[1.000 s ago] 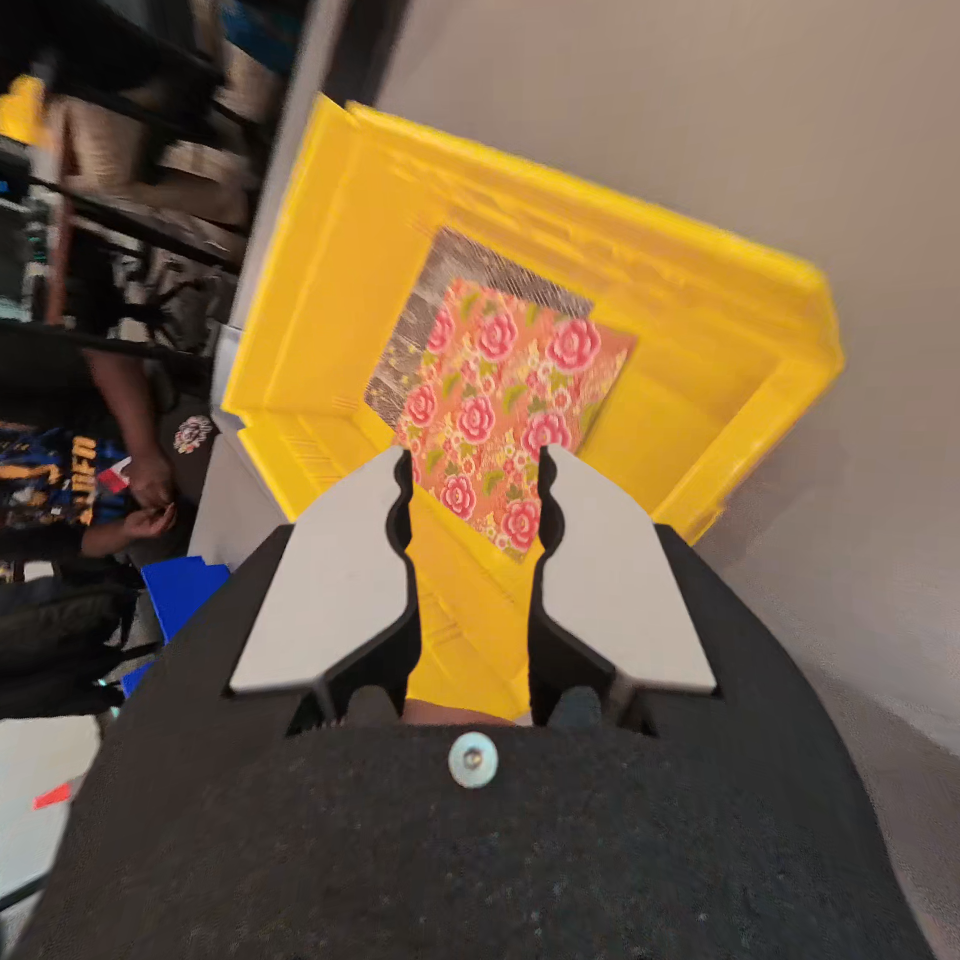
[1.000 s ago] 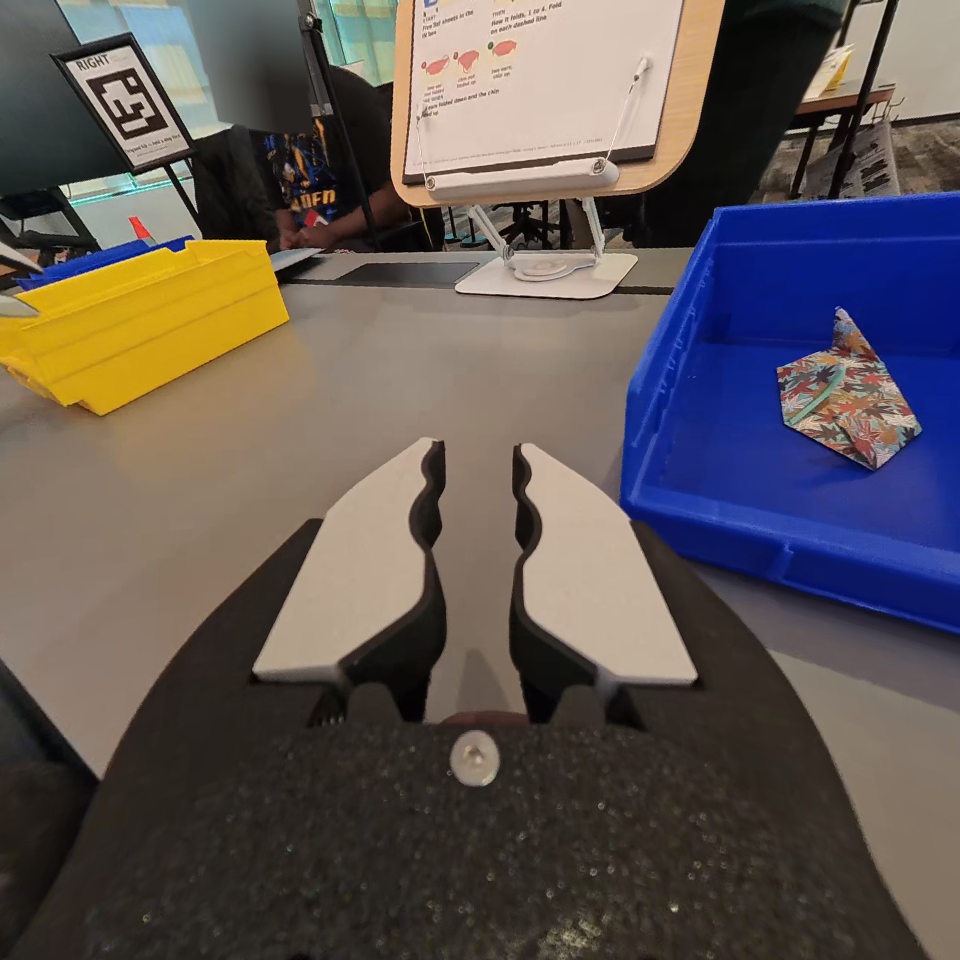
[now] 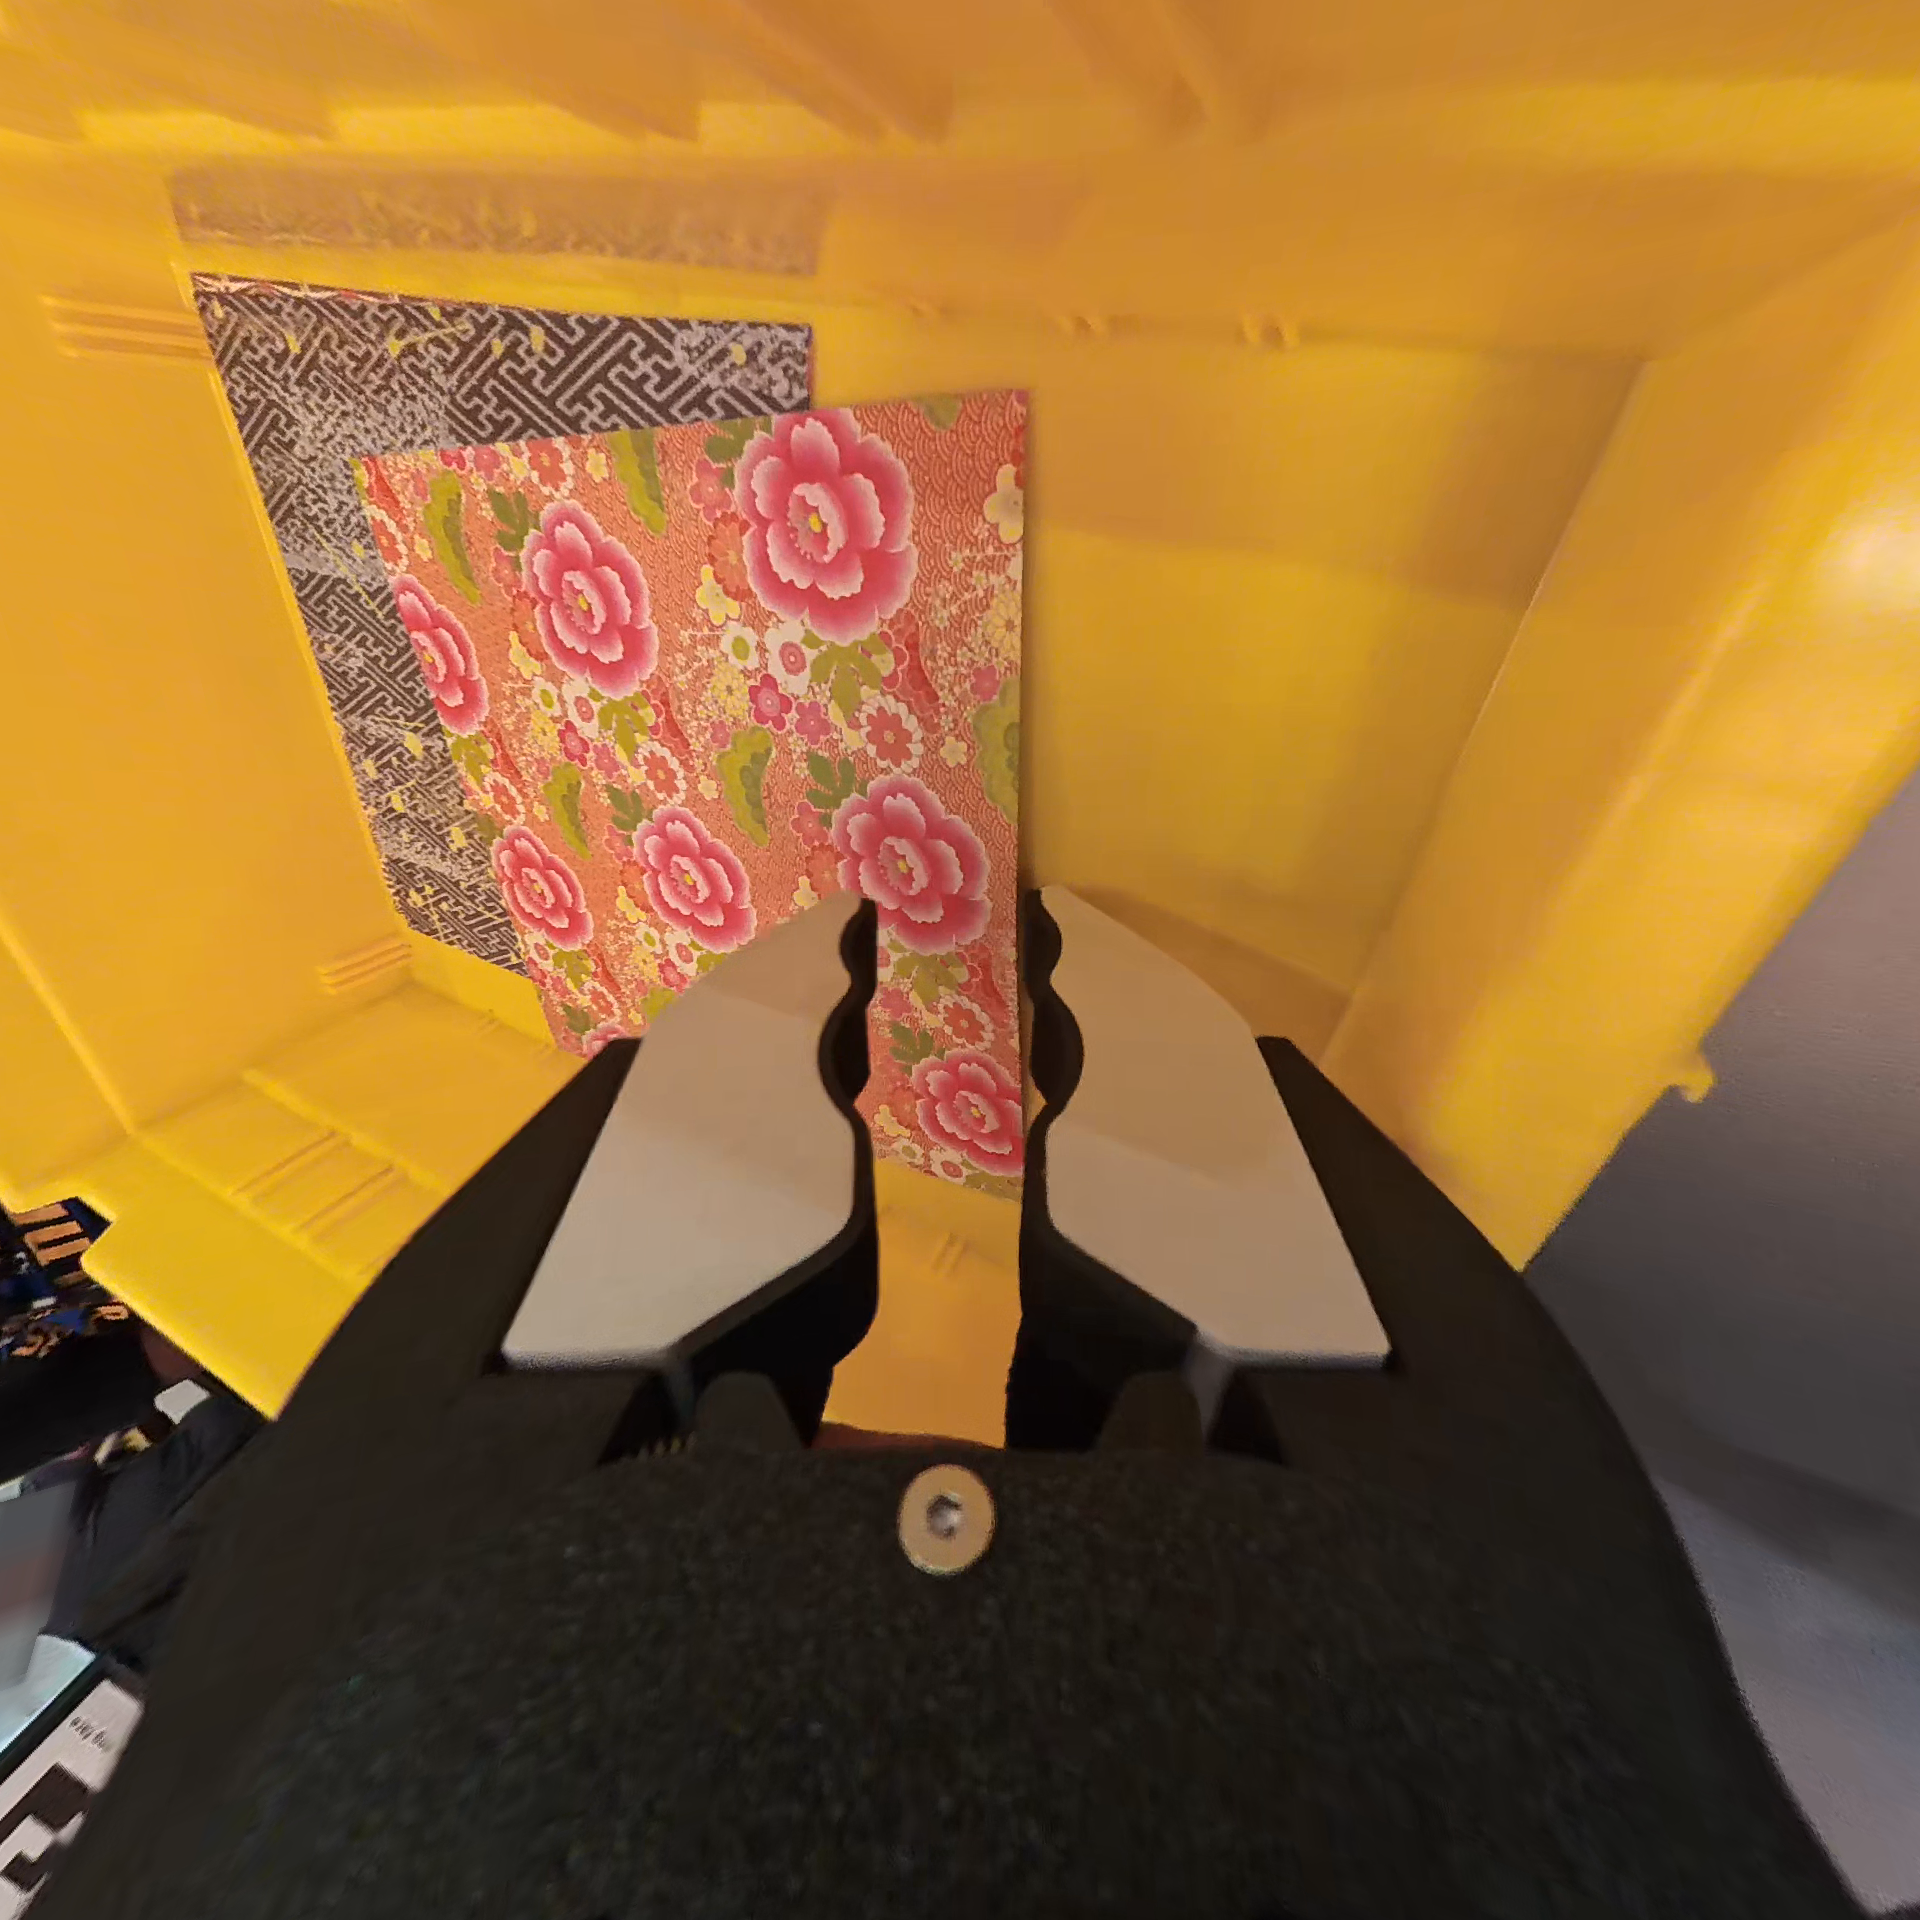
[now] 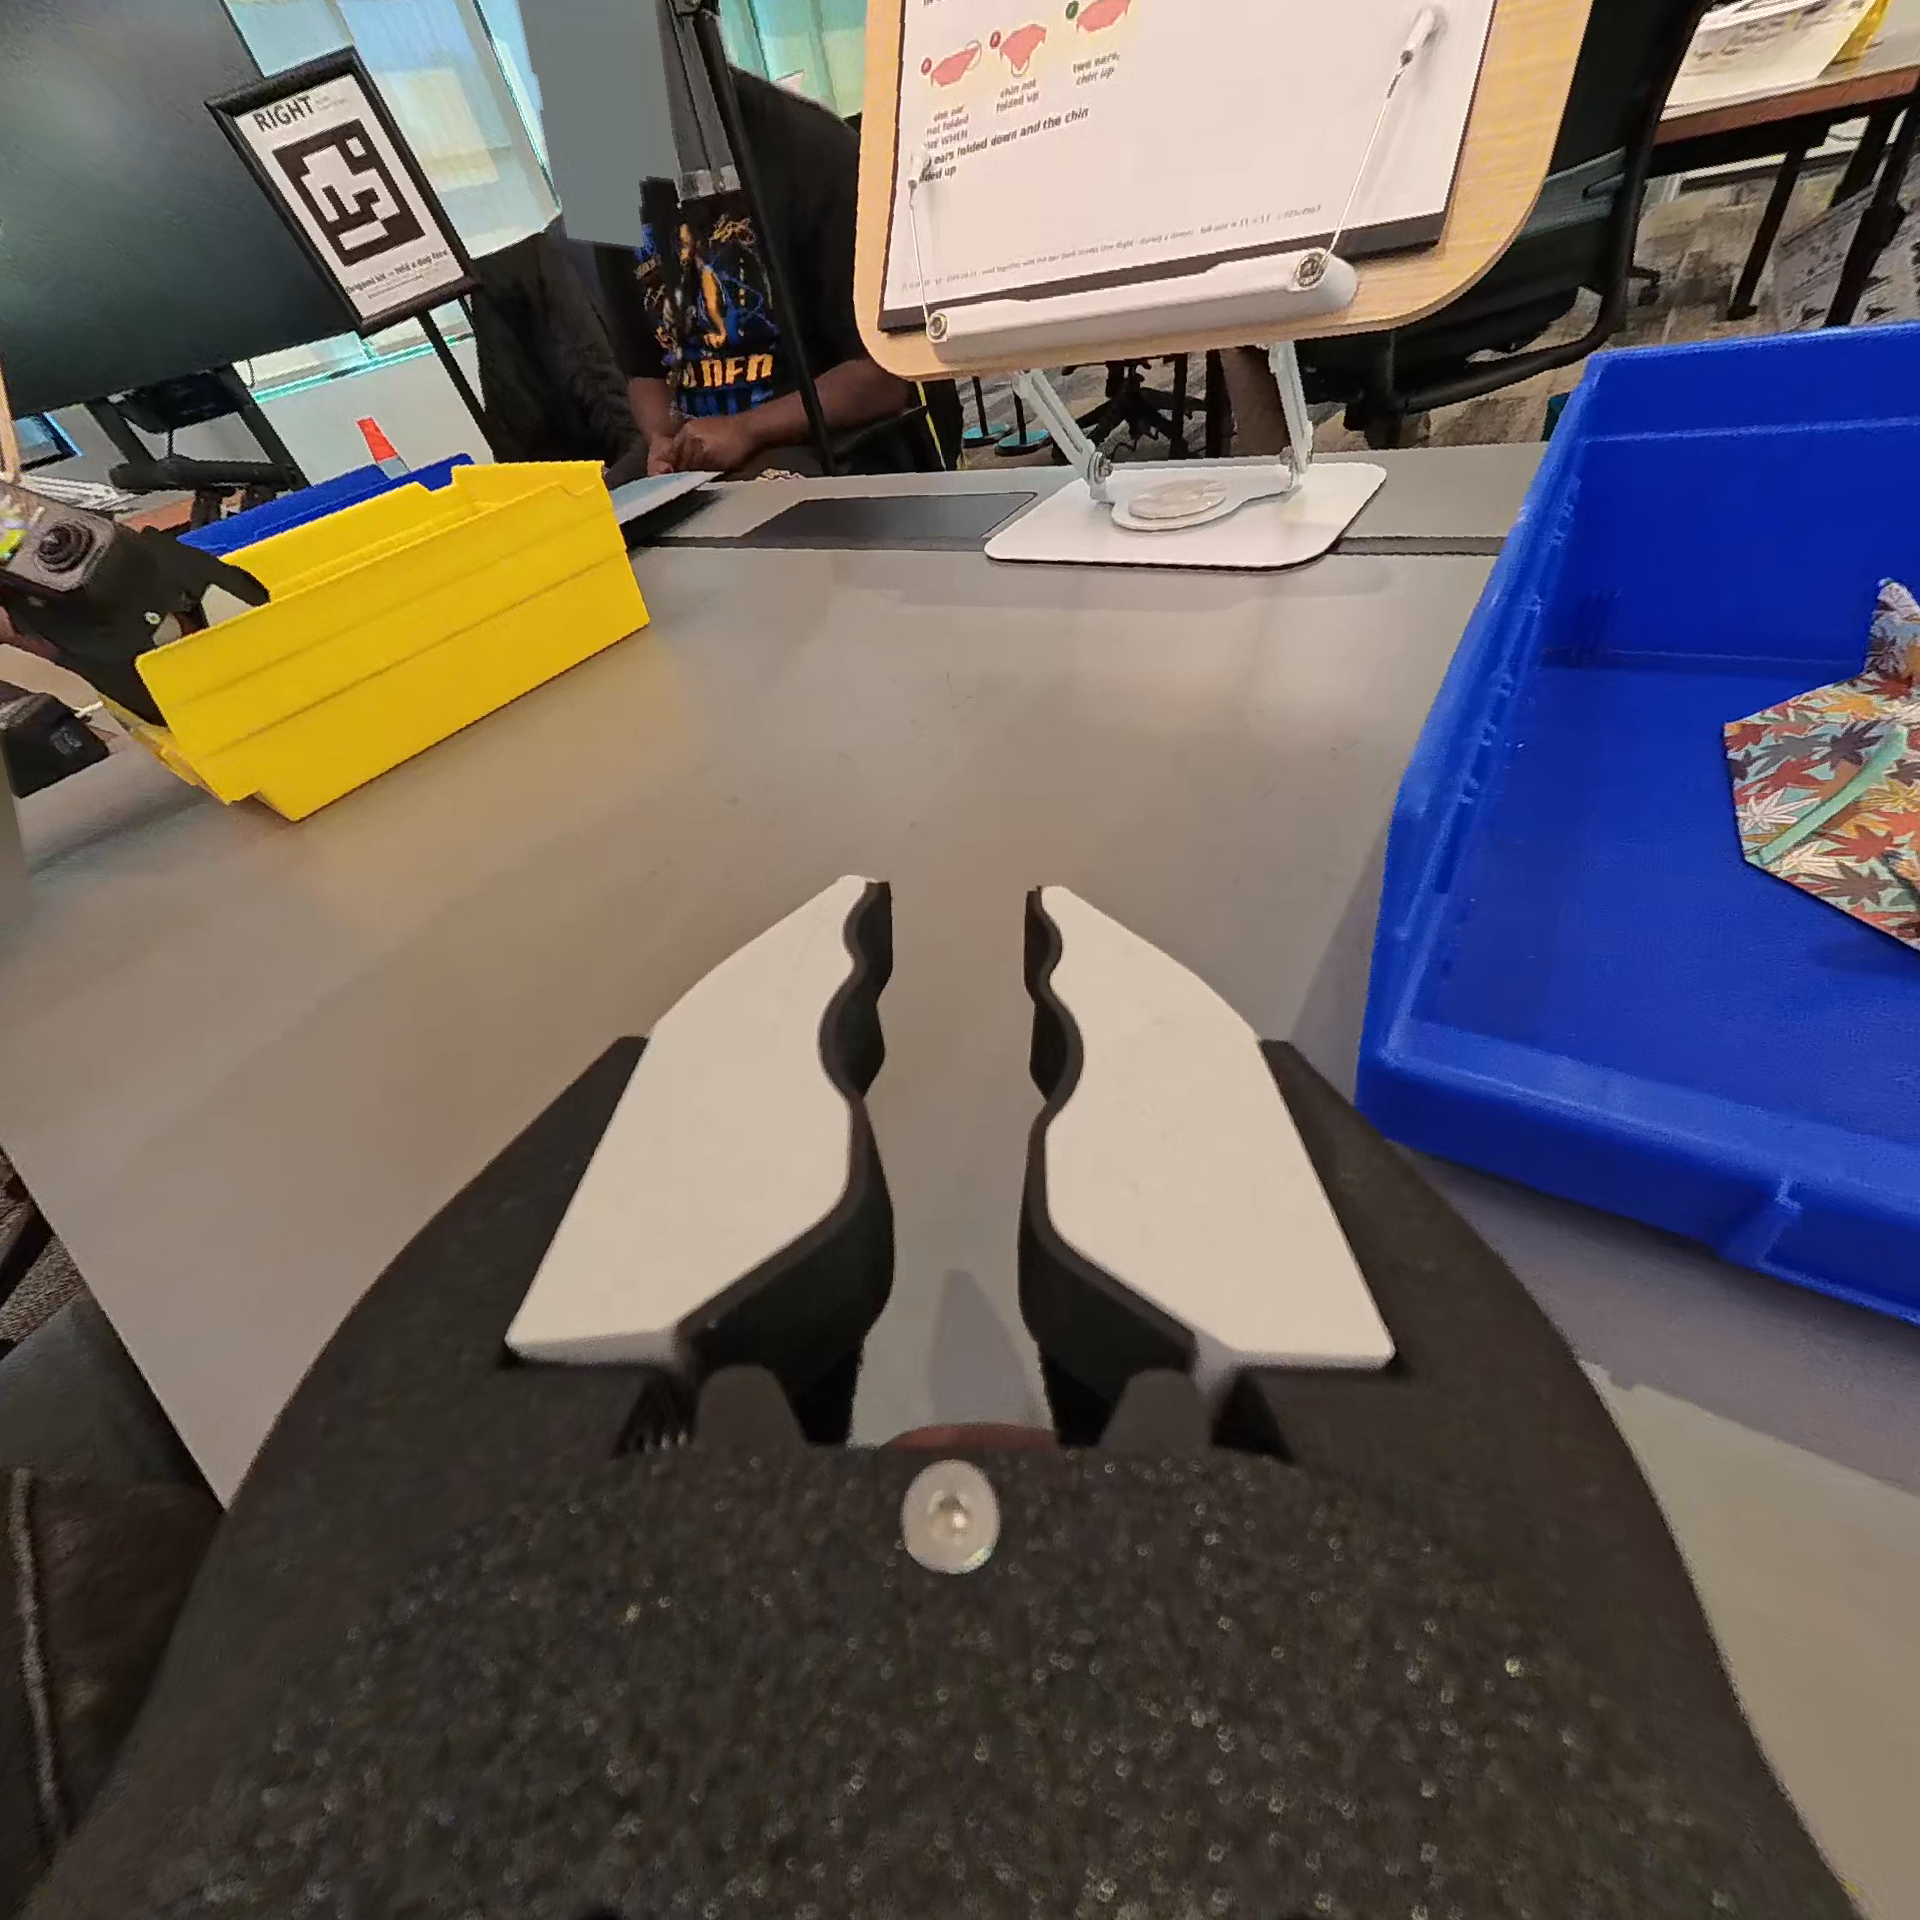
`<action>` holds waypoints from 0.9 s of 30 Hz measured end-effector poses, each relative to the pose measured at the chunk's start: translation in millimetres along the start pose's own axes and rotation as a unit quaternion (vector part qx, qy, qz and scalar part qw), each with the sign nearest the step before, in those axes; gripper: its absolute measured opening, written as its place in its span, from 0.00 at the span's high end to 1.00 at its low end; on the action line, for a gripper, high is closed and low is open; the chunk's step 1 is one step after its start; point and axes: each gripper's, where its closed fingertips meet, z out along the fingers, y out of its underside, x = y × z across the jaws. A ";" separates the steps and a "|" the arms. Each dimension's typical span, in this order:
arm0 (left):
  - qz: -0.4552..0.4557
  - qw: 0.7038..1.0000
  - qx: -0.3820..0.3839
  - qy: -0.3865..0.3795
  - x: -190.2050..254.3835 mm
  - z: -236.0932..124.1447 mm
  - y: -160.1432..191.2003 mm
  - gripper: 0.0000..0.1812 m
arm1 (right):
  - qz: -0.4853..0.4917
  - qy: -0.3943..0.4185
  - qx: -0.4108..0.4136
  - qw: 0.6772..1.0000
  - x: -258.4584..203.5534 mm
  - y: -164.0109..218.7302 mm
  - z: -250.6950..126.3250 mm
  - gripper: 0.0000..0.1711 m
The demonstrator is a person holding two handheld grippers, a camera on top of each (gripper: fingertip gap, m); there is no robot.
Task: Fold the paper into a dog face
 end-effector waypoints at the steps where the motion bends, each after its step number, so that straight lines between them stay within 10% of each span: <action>1: 0.000 1.000 0.000 0.005 1.1 0.2 0.0 0.87 | 0.000 0.000 -0.001 1.000 -0.1 0.3 0.5 0.86; 27: -0.042 0.999 0.019 -0.016 -5.2 -13.9 3.4 1.00 | -0.003 -0.003 -0.002 1.000 -4.1 -0.9 1.0 0.86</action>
